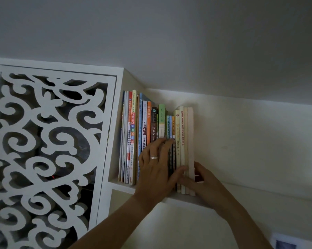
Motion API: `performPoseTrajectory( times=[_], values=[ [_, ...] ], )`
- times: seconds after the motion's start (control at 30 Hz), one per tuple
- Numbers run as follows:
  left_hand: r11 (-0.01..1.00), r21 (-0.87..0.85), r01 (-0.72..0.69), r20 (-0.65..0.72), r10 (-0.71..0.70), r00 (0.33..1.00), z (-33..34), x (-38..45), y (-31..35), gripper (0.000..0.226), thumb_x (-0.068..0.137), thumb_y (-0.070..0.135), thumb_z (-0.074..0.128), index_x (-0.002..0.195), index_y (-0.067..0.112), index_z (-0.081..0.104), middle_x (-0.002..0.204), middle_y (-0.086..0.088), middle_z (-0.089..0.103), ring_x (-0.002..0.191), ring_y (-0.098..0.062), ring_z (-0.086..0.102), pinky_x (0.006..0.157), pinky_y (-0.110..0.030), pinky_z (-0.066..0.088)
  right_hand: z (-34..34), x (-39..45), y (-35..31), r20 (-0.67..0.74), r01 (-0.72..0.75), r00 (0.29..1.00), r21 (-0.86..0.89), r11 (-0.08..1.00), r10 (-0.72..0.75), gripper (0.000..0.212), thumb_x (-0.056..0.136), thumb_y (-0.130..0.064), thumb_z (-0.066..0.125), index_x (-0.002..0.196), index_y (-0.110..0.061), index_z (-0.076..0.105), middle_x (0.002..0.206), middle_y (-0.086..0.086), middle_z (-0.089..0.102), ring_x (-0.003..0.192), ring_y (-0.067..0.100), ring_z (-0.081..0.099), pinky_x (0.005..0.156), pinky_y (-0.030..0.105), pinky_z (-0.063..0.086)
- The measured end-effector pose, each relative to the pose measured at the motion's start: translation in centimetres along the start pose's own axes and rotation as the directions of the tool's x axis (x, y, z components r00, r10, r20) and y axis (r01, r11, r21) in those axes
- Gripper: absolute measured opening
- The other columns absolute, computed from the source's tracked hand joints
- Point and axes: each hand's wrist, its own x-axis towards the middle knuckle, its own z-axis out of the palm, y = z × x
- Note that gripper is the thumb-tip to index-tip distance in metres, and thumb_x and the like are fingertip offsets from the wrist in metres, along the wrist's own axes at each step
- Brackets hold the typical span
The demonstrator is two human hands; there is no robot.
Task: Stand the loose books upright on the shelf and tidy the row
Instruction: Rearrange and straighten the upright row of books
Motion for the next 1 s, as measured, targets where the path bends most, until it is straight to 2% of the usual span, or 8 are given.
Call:
performPoseTrajectory(
  times=[0.1,0.2,0.37,0.57,0.67,0.8,0.93,1.0],
  values=[
    [0.998,-0.028,0.06,-0.007,-0.06,0.998,0.3,0.2,0.3,0.08,0.084,0.072,0.062,0.148,0.026,0.043,0.15,-0.001,0.035,0.141,-0.021,0.033,0.114,-0.037,0.023,-0.4,0.0,0.2,0.031,-0.018,0.999,0.046,0.999,0.016,0.055,0.08,-0.062,0.072,0.132,-0.054,0.056,0.118,-0.008,0.069,0.108,0.011,0.066,0.096,0.041,0.057],
    [0.995,-0.049,0.086,-0.039,-0.088,0.995,0.8,0.3,0.8,0.075,0.082,0.066,0.069,0.143,0.026,0.048,0.149,-0.003,0.037,0.139,-0.023,0.034,0.112,-0.039,0.027,-0.7,-0.2,0.3,0.061,-0.017,0.998,0.093,0.996,0.012,0.052,0.084,-0.05,0.076,0.132,-0.05,0.058,0.121,-0.006,0.07,0.113,0.015,0.066,0.1,0.043,0.054],
    [0.99,-0.136,0.041,-0.063,-0.05,0.997,0.9,0.1,0.4,0.062,0.091,0.056,0.061,0.142,0.024,0.05,0.147,-0.002,0.038,0.14,-0.021,0.033,0.115,-0.039,0.025,-0.9,-0.1,0.7,0.047,-0.046,0.998,0.101,0.994,0.042,0.067,0.07,-0.056,0.085,0.132,-0.049,0.058,0.119,-0.003,0.071,0.109,0.018,0.069,0.098,0.046,0.055],
    [0.991,-0.13,0.023,-0.032,-0.027,0.999,0.8,0.0,0.7,0.052,0.094,0.044,0.059,0.14,0.025,0.045,0.148,-0.006,0.042,0.141,-0.028,0.036,0.117,-0.042,0.025,-0.9,-0.4,0.4,0.0,-0.045,0.999,0.095,0.994,0.045,0.056,0.076,-0.041,0.085,0.127,-0.041,0.063,0.112,-0.004,0.074,0.099,0.016,0.073,0.093,0.047,0.058],
    [0.992,-0.123,0.023,-0.026,-0.027,0.999,0.8,-0.1,0.7,0.046,0.097,0.041,0.057,0.138,0.024,0.047,0.147,-0.007,0.043,0.142,-0.027,0.035,0.117,-0.04,0.026,-0.4,-0.5,0.1,-0.086,-0.022,0.996,-0.016,1.0,0.021,0.047,0.081,-0.041,0.08,0.125,-0.045,0.061,0.114,-0.013,0.071,0.093,0.008,0.072,0.085,0.039,0.061],
    [0.99,-0.14,0.025,-0.011,-0.027,1.0,0.8,-0.3,0.8,0.042,0.097,0.036,0.058,0.136,0.023,0.05,0.147,-0.006,0.043,0.142,-0.027,0.033,0.116,-0.044,0.032,0.4,-0.9,-0.6,-0.119,0.04,0.991,-0.159,0.986,-0.059,0.059,0.077,-0.046,0.082,0.129,-0.044,0.056,0.116,-0.018,0.065,0.087,0.0,0.068,0.069,0.019,0.055],
    [0.994,-0.111,0.013,-0.021,-0.015,1.0,0.8,-0.3,0.7,0.04,0.097,0.034,0.06,0.134,0.024,0.049,0.146,-0.007,0.044,0.142,-0.028,0.035,0.116,-0.044,0.032,-0.6,-0.7,0.1,-0.124,-0.032,0.992,-0.056,0.998,0.024,0.061,0.074,-0.046,0.086,0.128,-0.045,0.057,0.116,-0.013,0.067,0.095,0.007,0.07,0.081,0.035,0.061],
    [0.994,-0.109,0.012,-0.021,-0.015,1.0,0.9,-0.3,0.7,0.039,0.098,0.035,0.059,0.134,0.024,0.048,0.146,-0.008,0.044,0.142,-0.028,0.035,0.116,-0.045,0.033,-0.7,-0.9,0.1,-0.123,-0.057,0.991,-0.009,0.998,0.055,0.053,0.08,-0.035,0.083,0.126,-0.041,0.058,0.116,-0.01,0.068,0.098,0.011,0.069,0.082,0.035,0.061]
  ],
)
